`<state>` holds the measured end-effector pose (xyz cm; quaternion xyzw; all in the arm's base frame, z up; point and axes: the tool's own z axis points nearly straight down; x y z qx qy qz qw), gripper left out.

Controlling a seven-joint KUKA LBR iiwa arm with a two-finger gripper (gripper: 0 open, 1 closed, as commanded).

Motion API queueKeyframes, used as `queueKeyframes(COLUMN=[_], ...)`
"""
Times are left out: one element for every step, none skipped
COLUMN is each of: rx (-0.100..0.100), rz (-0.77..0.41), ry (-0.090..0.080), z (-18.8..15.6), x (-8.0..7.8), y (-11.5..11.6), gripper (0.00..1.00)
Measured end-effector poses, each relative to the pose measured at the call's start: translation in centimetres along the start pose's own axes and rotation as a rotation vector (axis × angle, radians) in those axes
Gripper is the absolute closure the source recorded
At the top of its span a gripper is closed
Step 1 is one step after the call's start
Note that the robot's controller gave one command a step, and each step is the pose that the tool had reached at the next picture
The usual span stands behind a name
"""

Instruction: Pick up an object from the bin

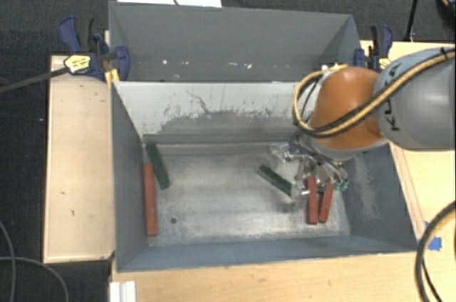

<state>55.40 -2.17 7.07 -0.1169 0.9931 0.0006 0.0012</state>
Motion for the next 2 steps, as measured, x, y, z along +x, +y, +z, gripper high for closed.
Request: queueKeyframes(rx=[0.000, 0.005], rz=[0.002, 0.053], ry=[0.000, -0.010], z=[0.0, -17.5], x=[0.0, -1.1], y=[0.0, -3.8], gripper=[1.00, 1.00])
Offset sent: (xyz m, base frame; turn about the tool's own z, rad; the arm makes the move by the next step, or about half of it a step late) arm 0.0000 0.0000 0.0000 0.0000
